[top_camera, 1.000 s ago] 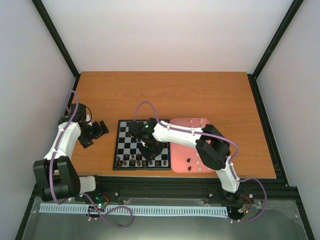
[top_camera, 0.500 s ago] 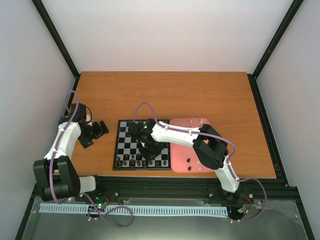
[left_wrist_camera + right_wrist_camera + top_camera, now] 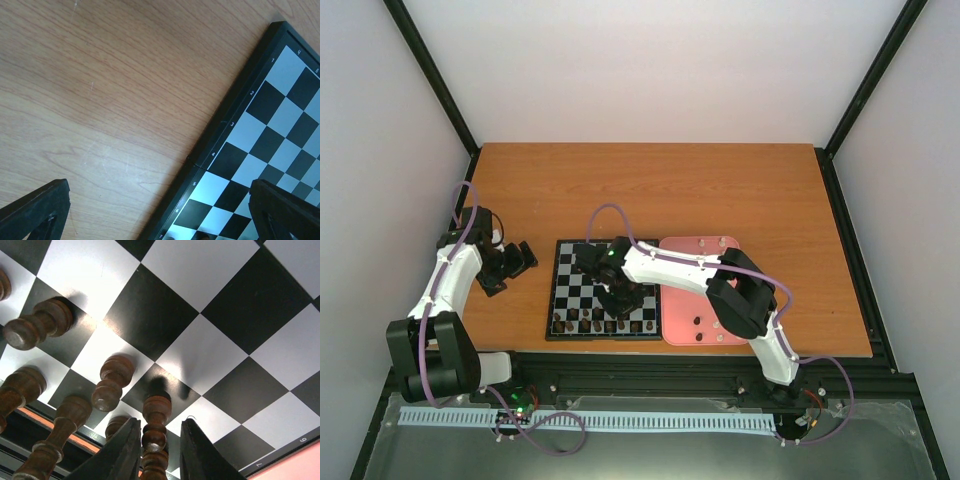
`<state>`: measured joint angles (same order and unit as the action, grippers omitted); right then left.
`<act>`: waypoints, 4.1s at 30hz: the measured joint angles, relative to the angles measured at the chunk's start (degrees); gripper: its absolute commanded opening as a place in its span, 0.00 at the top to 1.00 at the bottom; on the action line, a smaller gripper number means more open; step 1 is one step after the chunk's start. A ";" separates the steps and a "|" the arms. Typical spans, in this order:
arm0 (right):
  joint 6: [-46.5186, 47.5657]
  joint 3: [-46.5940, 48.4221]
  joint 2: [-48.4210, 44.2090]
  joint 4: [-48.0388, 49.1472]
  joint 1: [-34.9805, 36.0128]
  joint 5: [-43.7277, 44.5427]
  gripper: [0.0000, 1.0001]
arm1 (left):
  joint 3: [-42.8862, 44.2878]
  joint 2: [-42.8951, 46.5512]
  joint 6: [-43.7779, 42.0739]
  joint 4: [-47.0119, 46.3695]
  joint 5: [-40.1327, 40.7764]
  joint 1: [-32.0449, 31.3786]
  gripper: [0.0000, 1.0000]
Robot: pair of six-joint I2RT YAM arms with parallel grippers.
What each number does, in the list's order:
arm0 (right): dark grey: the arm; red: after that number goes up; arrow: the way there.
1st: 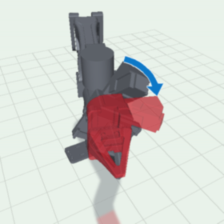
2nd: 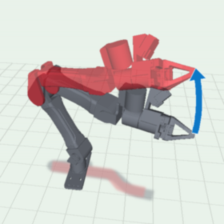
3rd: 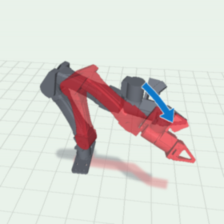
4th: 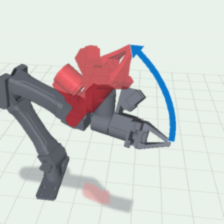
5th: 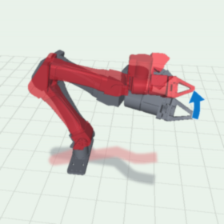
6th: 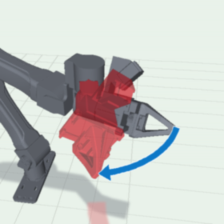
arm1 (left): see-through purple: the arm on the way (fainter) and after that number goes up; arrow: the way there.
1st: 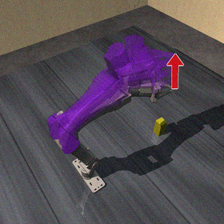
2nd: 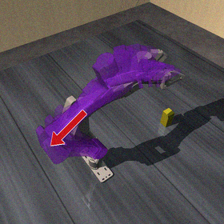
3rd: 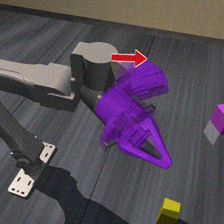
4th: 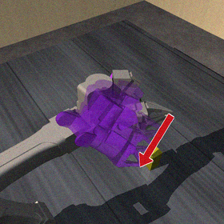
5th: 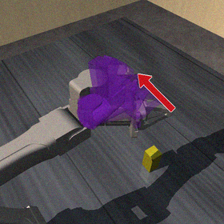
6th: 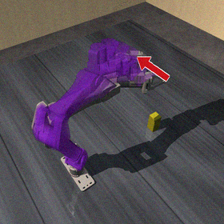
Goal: Set up the chess pieces on the board
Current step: Place the chess piece on the chessboard, then pick up the chess piece from the storage box, then place the chess piece on the chessboard.
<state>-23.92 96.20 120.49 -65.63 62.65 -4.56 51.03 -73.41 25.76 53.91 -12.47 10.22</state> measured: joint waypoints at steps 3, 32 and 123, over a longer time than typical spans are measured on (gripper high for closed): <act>0.17 0.15 -0.02 -0.07 0.00 0.20 0.72 | 0.00 0.00 -0.02 0.02 0.02 0.00 0.00; -1.18 -27.10 -19.71 2.05 -14.38 4.59 0.67 | 0.00 -0.63 -0.04 -0.02 0.02 0.00 0.00; -2.10 -9.27 -6.05 2.80 -2.80 -3.67 0.97 | 0.00 -1.42 -0.04 -0.24 -0.85 0.00 0.00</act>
<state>-26.02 86.94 114.43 -62.83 59.86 -8.23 51.03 -74.83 25.71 53.67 -13.32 10.22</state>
